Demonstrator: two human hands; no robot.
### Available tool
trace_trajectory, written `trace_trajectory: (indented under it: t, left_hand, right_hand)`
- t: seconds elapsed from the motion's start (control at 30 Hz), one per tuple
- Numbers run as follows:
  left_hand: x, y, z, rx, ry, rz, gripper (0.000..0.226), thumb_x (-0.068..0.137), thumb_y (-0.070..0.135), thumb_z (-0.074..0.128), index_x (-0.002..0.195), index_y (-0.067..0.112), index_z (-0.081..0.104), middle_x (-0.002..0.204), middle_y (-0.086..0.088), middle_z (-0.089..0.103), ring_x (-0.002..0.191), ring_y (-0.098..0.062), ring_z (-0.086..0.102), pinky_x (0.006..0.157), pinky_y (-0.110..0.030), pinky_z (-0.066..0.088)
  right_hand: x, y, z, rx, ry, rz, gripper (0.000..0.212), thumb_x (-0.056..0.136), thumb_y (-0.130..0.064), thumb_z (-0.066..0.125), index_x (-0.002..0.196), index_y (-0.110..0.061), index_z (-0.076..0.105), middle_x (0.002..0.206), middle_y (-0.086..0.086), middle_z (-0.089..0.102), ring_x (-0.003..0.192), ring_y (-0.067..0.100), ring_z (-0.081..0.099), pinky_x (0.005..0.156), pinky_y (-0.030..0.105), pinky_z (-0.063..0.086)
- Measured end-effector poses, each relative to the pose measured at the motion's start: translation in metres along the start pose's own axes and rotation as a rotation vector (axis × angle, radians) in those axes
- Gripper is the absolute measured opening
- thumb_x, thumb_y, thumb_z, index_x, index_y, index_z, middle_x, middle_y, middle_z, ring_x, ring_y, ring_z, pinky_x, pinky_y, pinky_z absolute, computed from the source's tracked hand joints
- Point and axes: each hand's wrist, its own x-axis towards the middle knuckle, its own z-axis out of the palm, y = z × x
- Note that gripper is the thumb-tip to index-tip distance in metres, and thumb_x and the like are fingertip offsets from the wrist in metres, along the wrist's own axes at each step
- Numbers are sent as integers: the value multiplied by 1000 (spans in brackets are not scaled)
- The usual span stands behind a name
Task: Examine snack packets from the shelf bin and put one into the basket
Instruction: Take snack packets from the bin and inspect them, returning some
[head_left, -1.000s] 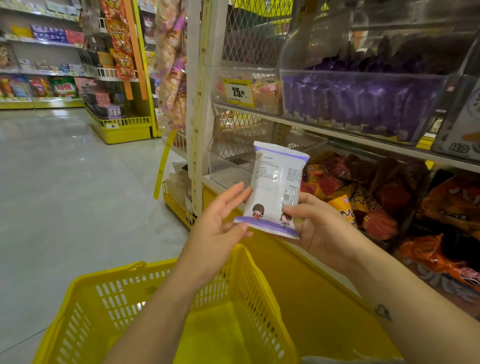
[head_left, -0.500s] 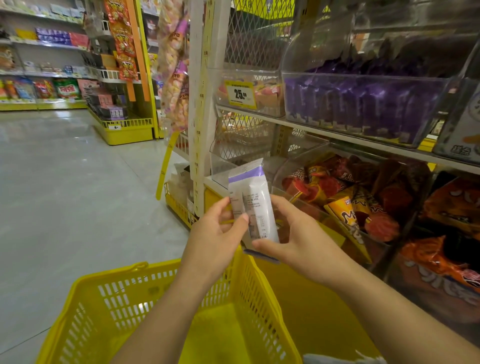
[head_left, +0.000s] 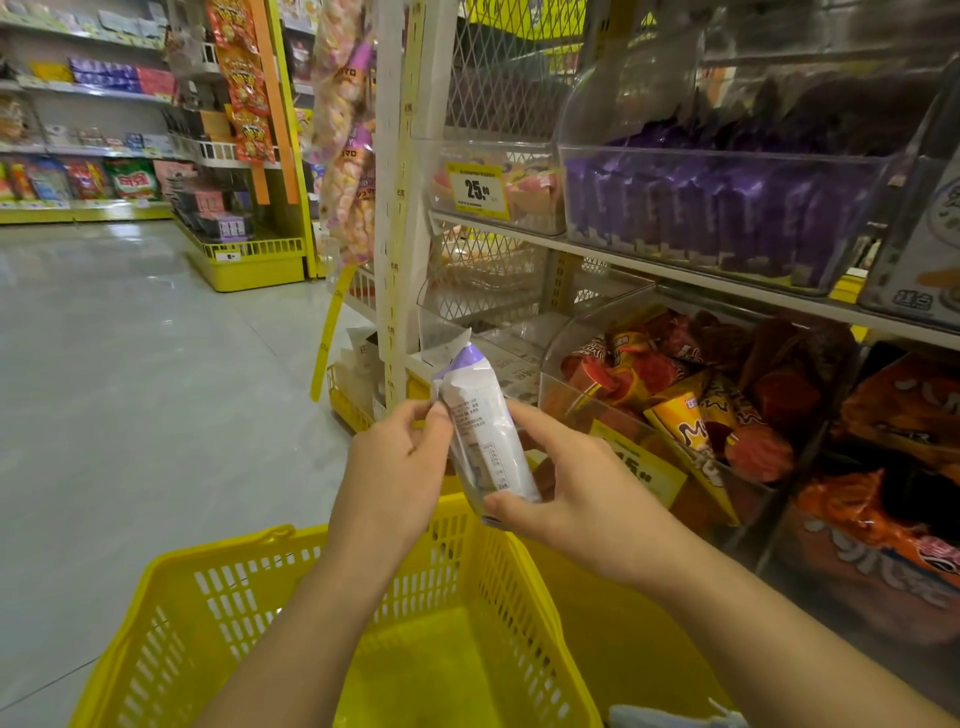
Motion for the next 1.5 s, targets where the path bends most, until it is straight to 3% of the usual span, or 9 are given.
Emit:
trace_trajectory:
  t: [0.2,0.33,0.6,0.77,0.93,1.07,1.17,1.37,1.5]
  left_hand:
    - [1,-2,-2,-45,-27,-7,34,97,42,43,75,27,63,71,26,68,67,8,65,55,-7,47]
    - [4,-9,3,-153,-224,-96,15,86,47,54,96,39,61,86,19,74,81,-3,71,78,-41,59]
    - [-2,-3,10,-320,-477,-171,92,60,26,76,142,39,36,116,14,65,105,-7,66,90,-41,57]
    - [-8,13,11,-591,-636,-130,72,84,13,58,145,43,33,131,13,61,115,-12,63,86,-32,55]
    - [-21,42,19,-675,-686,-152,54,82,48,63,133,44,48,110,8,71,98,-11,68,79,-29,53]
    - [-22,64,20,-613,-687,-141,34,93,17,60,120,37,58,113,4,72,104,-19,69,82,-34,57]
    - [-22,86,17,-460,-751,21,34,83,36,68,112,52,62,118,13,69,112,-11,65,96,-38,49]
    - [-23,147,20,-352,-858,269,37,76,51,69,111,56,59,118,19,68,110,-3,64,93,-29,50]
    - [-15,187,30,-265,-838,378,36,78,46,70,111,56,60,114,25,68,106,3,63,86,-15,50]
  right_hand:
    - [1,3,-1,66,-26,7,70,79,-27,73,134,-54,39,117,-19,64,67,10,69,62,28,55]
    - [1,10,-5,214,-2,61,64,80,-16,74,132,-45,48,113,-13,66,64,15,71,56,23,55]
    - [2,16,-7,332,25,76,64,81,-5,73,129,-40,47,120,-15,64,108,-2,61,81,25,57]
    - [1,9,-13,300,86,30,58,88,-16,69,137,-34,44,126,-16,61,113,-4,57,92,26,52]
    - [-19,-3,-31,417,102,47,46,96,-27,41,143,-27,40,130,5,51,95,18,62,83,31,56]
    - [-43,-8,-60,178,296,70,51,92,-19,62,135,-35,42,129,-4,48,98,4,57,84,15,48]
    - [-61,-16,-101,6,397,122,79,77,-37,76,142,-42,32,137,-17,44,120,-3,46,96,19,42]
    - [-86,-56,-194,-38,118,123,49,67,-35,85,107,-25,59,99,-8,74,88,9,71,83,42,58]
    - [-89,-79,-242,-249,0,133,35,74,-33,81,103,-26,64,96,-15,74,86,4,71,82,36,58]
